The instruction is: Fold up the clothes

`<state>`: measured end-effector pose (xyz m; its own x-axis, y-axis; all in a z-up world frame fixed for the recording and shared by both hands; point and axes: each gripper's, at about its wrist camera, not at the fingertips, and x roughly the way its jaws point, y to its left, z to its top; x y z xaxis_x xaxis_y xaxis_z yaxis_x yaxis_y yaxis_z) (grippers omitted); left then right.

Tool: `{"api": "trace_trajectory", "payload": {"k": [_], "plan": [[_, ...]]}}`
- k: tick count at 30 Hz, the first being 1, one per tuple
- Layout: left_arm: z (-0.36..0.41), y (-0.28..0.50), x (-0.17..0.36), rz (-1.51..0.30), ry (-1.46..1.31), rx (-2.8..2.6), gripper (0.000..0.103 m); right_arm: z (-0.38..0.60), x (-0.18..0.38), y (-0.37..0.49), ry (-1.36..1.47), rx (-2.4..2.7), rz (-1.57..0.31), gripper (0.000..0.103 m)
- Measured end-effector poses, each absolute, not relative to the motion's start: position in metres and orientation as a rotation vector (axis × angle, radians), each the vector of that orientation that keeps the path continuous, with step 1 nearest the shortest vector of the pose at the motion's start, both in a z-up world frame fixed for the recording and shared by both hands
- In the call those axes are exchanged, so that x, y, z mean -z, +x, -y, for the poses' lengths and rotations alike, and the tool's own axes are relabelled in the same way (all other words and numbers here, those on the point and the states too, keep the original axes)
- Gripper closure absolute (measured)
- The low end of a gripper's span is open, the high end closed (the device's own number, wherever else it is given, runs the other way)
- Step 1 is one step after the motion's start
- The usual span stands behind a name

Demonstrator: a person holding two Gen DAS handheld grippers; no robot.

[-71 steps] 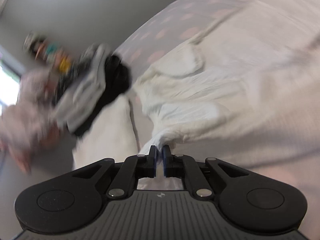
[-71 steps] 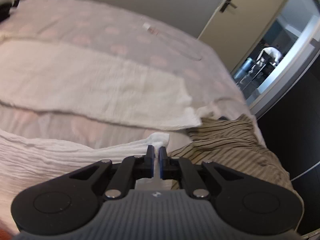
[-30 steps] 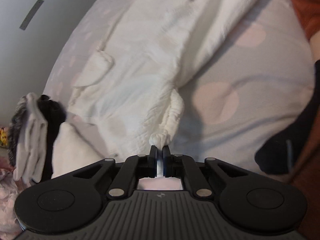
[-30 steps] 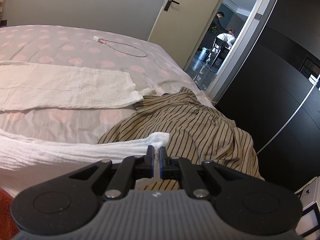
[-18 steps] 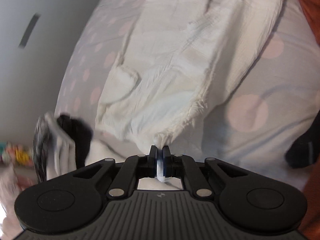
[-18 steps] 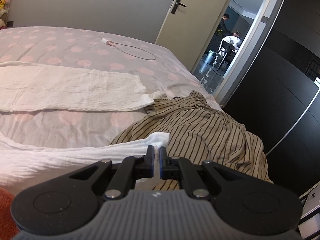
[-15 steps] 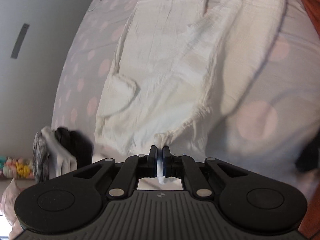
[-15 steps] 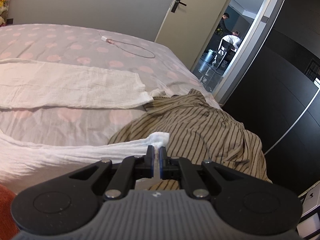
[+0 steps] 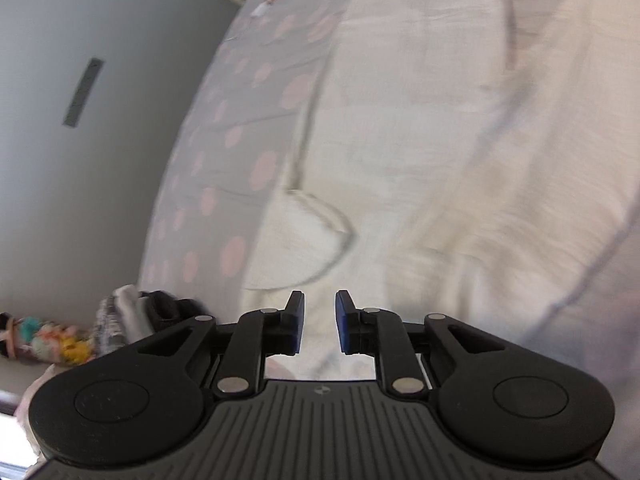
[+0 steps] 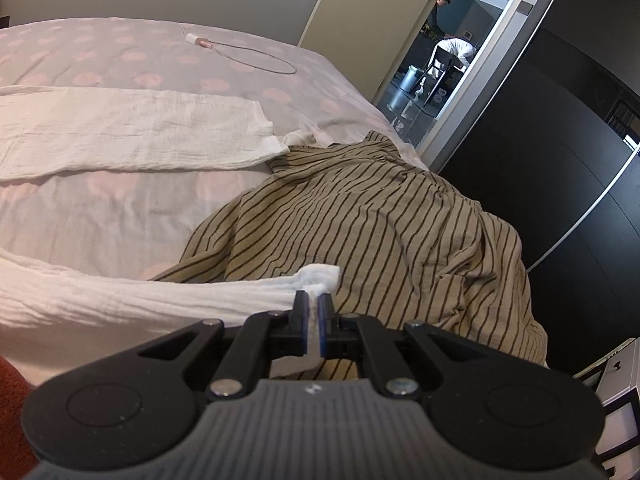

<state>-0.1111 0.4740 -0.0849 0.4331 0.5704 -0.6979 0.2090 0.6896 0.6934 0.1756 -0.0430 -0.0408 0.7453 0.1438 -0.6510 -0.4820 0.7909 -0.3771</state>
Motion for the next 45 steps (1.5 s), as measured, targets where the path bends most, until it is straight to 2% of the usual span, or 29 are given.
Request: {"api": "trace_trajectory", "payload": {"k": [10,19,20,21,27,29,33,37,43,45], "plan": [[-0.449,-0.134,0.153,-1.221,0.899,-0.146,0.083,0.036,0.055,0.184,-0.575,-0.358,-0.672,0.097],[-0.453,-0.127,0.193,-1.211,0.886,-0.253,0.082,0.032,0.054,0.185,-0.58,-0.357,-0.676,0.097],[-0.453,-0.126,0.196,-1.209,0.879,-0.268,0.087,0.032,0.055,0.185,-0.58,-0.358,-0.676,0.097],[-0.452,-0.125,0.199,-1.206,0.871,-0.282,0.096,0.031,0.055,0.185,-0.579,-0.359,-0.676,0.097],[-0.445,-0.153,0.162,-1.154,0.857,-0.323,0.098,0.034,0.043,0.183,-0.561,-0.36,-0.629,0.097],[-0.446,-0.169,0.144,-1.156,0.844,-0.341,0.098,0.037,0.035,0.182,-0.552,-0.337,-0.593,0.103],[-0.446,-0.202,0.111,-1.166,0.796,-0.355,0.098,0.051,0.016,0.192,-0.472,-0.262,-0.546,0.103],[-0.436,-0.222,0.109,-1.19,0.858,-0.344,0.098,0.054,0.008,0.205,-0.372,-0.313,-0.574,0.103],[-0.435,-0.219,0.132,-1.225,0.859,-0.333,0.097,0.014,0.025,0.223,-0.373,-0.544,-0.748,0.094],[-0.437,-0.216,0.138,-1.23,0.84,-0.341,0.097,0.001,0.035,0.236,-0.356,-0.592,-0.825,0.074]]}}
